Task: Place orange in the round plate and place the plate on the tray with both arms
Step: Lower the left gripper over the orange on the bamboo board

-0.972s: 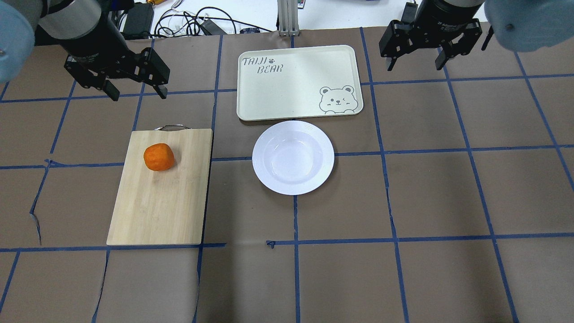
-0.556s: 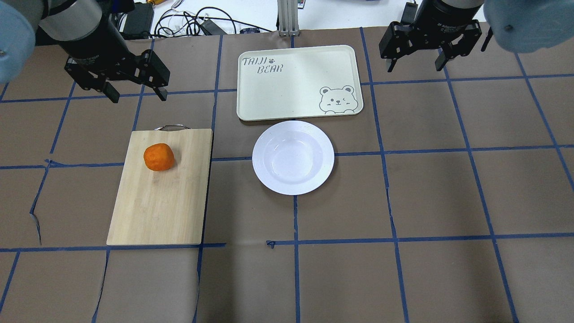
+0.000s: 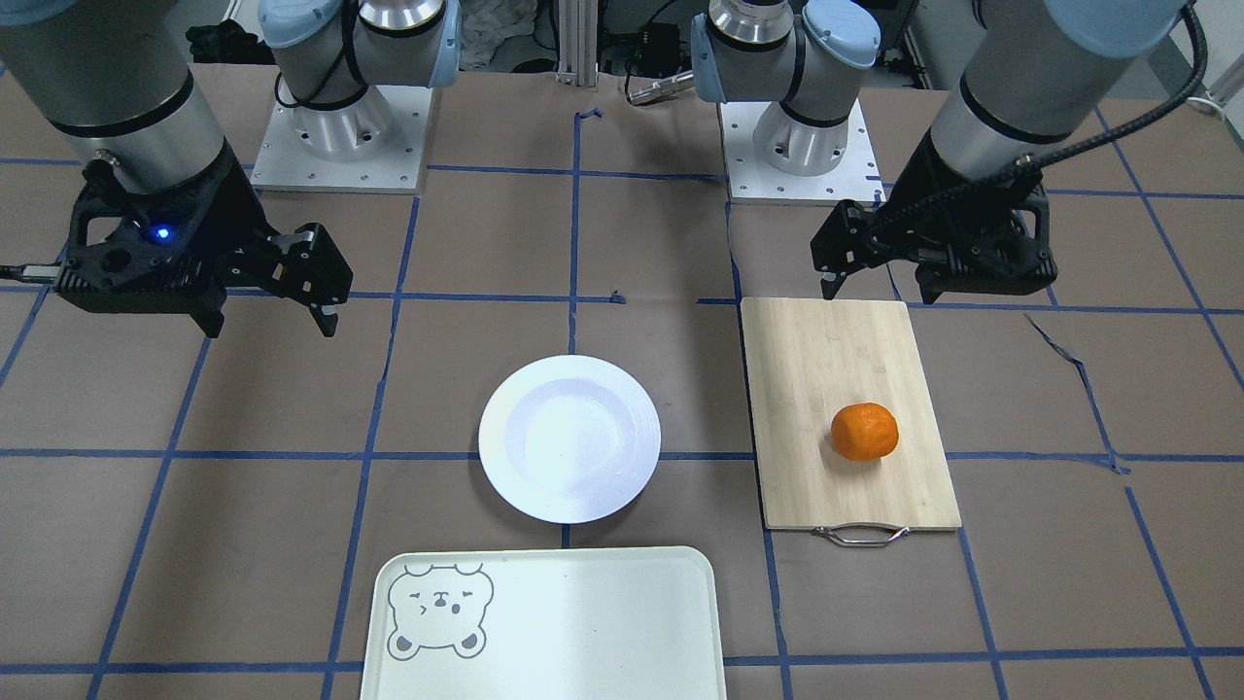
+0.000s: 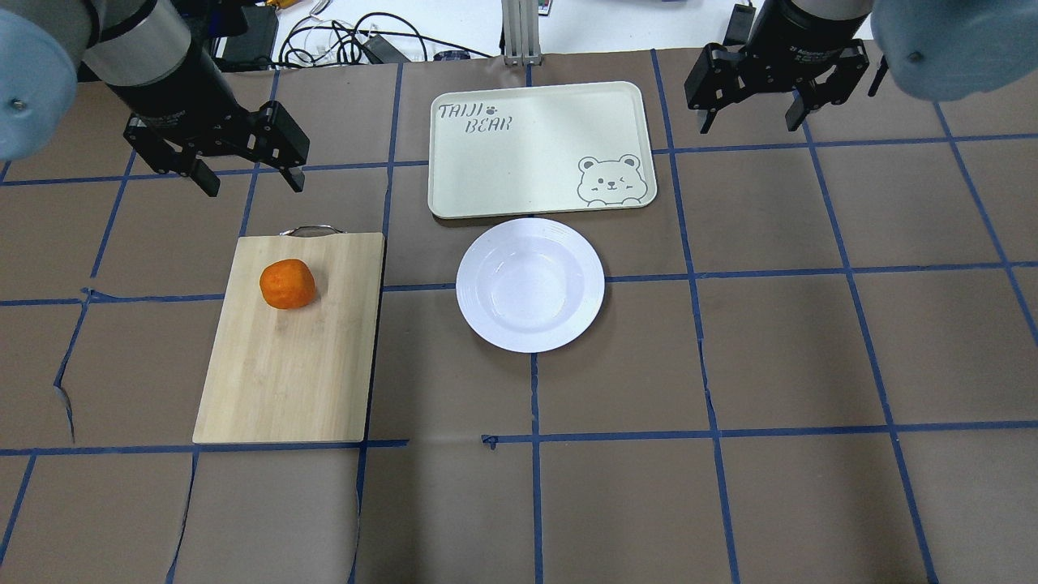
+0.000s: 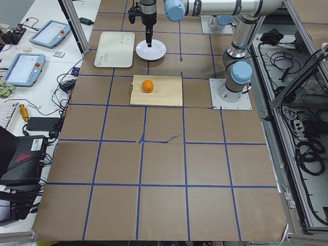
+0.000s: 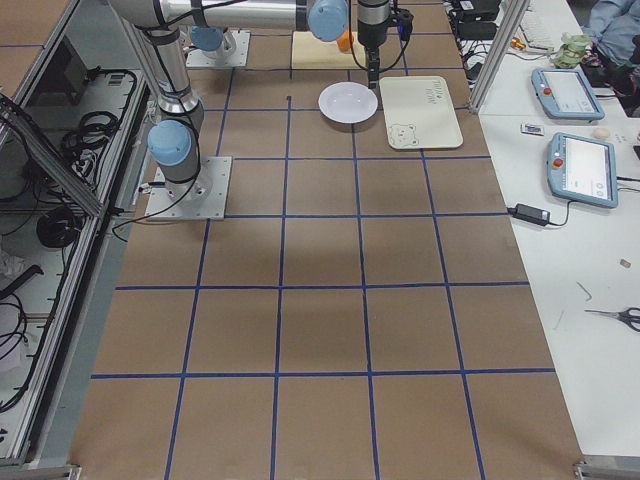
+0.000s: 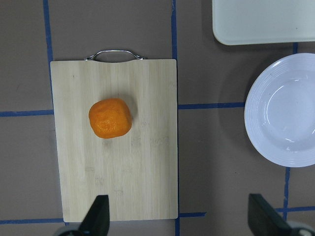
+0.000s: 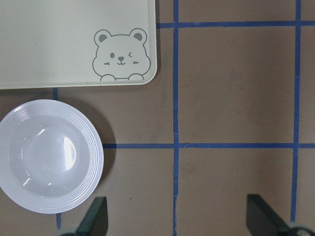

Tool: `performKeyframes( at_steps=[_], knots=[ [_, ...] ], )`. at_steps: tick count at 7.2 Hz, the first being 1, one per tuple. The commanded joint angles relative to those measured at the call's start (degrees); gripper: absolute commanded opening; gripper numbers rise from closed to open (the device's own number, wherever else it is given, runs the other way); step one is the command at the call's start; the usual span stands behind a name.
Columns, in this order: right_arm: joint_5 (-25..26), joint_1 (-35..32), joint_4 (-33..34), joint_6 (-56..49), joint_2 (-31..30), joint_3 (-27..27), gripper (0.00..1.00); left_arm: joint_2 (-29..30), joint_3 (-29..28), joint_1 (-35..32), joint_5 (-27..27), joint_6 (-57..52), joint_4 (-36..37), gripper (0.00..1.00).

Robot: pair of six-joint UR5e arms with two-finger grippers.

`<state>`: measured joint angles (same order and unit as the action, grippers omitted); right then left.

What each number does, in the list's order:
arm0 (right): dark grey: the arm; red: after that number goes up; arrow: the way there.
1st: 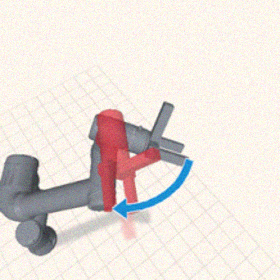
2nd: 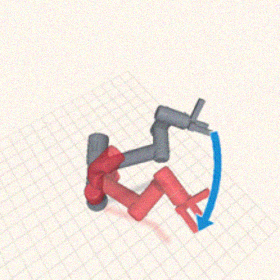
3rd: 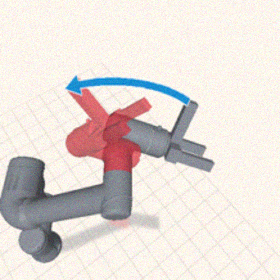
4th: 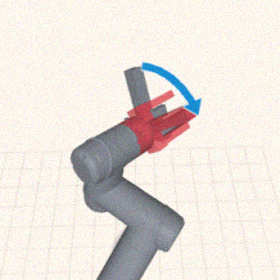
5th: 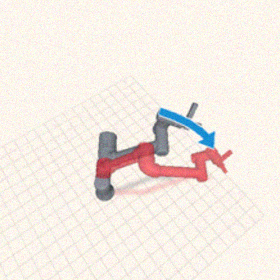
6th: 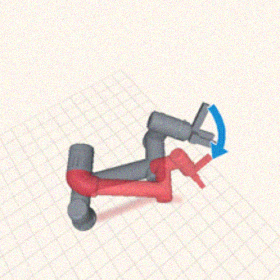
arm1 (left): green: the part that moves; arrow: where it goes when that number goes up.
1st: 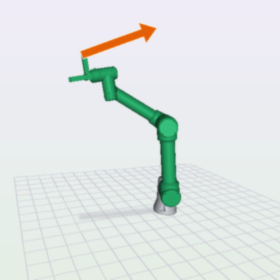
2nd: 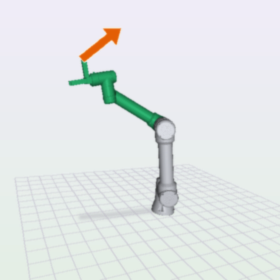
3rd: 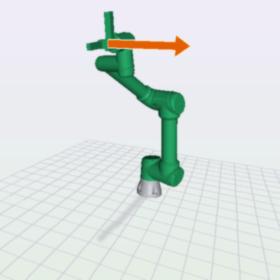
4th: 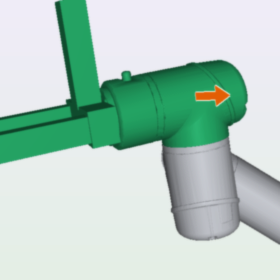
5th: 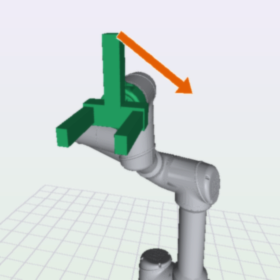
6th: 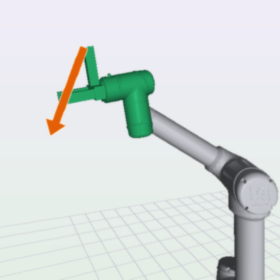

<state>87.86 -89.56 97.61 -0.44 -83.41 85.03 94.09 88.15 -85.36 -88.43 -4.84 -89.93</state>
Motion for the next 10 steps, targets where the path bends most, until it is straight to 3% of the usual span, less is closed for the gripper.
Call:
performKeyframes(
  at_steps=[1, 2, 4, 7, 9, 10],
  knots=[
    [-0.1, 0.0, 0.0, -0.1, 0.0, 0.0, 1.0, 2.7, 1.9, 1.4, 0.3, -0.4, 1.9, 1.0],
    [-0.1, 0.0, 0.0, 0.0, 0.0, 0.0, 1.0, 4.4, 3.9, 2.4, 0.2, -0.3, 2.6, 1.0],
    [-0.1, 0.0, 0.0, -0.2, 0.0, 0.0, 1.0, 5.4, 8.6, 6.9, 0.1, -0.4, 10.4, 1.0],
    [-0.1, 0.0, 0.0, 0.0, 0.0, 0.1, 1.0, 10.0, 11.3, 9.1, 0.1, 0.7, 10.8, 1.0],
    [-0.1, 0.0, 0.0, 0.0, 0.0, 0.1, 1.0, 14.3, 12.9, 9.1, -4.9, 1.8, 14.2, 1.0],
    [-0.1, 0.0, 0.0, 0.0, 0.0, 0.1, 1.0, 16.3, 13.2, 9.1, -4.8, 3.9, 16.2, 1.0]
  ],
)
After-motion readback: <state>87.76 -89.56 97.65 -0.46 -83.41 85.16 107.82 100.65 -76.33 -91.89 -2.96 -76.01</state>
